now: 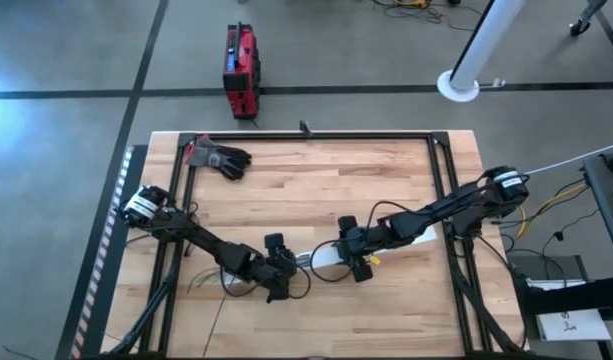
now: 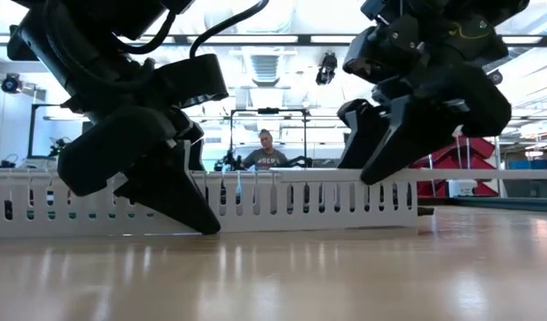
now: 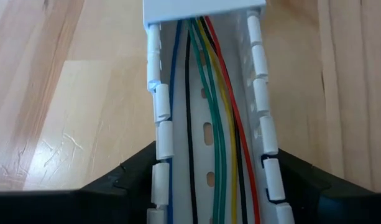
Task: Ziptie cables
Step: Close the white cable duct using the white cable duct cover
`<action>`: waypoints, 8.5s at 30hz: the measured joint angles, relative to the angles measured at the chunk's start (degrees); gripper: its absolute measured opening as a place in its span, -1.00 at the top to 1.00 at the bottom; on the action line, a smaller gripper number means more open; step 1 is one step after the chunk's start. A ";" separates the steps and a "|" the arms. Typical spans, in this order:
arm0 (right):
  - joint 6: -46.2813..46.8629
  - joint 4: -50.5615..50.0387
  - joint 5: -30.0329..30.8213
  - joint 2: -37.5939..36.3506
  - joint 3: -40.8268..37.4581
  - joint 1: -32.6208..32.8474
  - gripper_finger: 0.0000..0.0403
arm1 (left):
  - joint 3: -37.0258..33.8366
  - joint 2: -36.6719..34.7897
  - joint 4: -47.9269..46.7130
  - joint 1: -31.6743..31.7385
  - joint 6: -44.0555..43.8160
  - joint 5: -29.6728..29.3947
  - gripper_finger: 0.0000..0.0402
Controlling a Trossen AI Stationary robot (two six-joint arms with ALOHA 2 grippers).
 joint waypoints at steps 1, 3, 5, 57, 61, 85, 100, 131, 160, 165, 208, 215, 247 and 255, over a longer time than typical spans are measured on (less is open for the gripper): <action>0.02 -1.09 0.35 -0.64 0.00 0.04 -0.08 | -0.02 0.02 -0.04 0.00 -0.11 -0.01 -0.07; 0.00 -2.81 1.39 -1.12 0.00 0.19 -0.08 | -0.02 0.02 -0.18 0.00 -0.37 -0.03 -0.07; 0.10 -4.15 1.82 -1.16 0.02 0.24 -0.08 | -0.07 0.02 -0.34 0.01 -0.76 0.01 -0.06; 2.80 -10.15 3.50 -2.01 0.17 1.41 -0.08 | 0.15 -0.31 -0.88 0.82 -1.75 -0.52 -0.06; 3.41 -11.80 4.31 -3.42 -0.04 1.41 -0.08 | 0.09 -1.55 -4.56 0.82 -2.02 0.95 -0.05; 3.63 -21.31 7.26 -14.12 -0.27 1.42 -0.08 | -0.44 -8.72 -21.62 -0.85 -6.00 9.43 -0.07; 1.79 -5.05 9.72 1.09 6.09 4.04 -0.08 | -0.37 -7.70 -6.78 1.47 -5.08 3.90 -0.09; -0.36 -13.93 15.84 10.99 17.57 3.39 -0.07 | -0.22 -0.48 2.31 2.06 2.33 0.19 -0.06; -2.61 -13.88 7.08 10.84 17.53 -1.72 -0.07 | -0.15 -0.35 2.01 1.88 4.27 -0.35 -0.08; -2.90 -13.84 3.20 10.84 17.53 -3.29 -0.07 | -0.15 -0.33 1.99 1.81 4.42 -0.35 -0.07; -1.03 -12.59 -7.98 13.18 17.46 -6.35 -0.07 | -0.07 -0.31 0.26 1.81 -2.71 -0.41 -0.18; -0.98 -12.46 -7.95 12.94 17.46 -5.68 -0.07 | -0.09 -0.31 -0.14 1.88 -4.97 -0.68 -0.22; -4.04 -6.99 -5.17 12.69 17.46 -4.52 -0.07 | -0.35 -0.20 2.87 4.81 -5.89 -0.48 -0.27; -3.88 -8.65 -4.54 12.54 17.79 -4.89 -0.07 | -0.26 -2.89 -3.53 5.05 -4.87 1.12 -0.33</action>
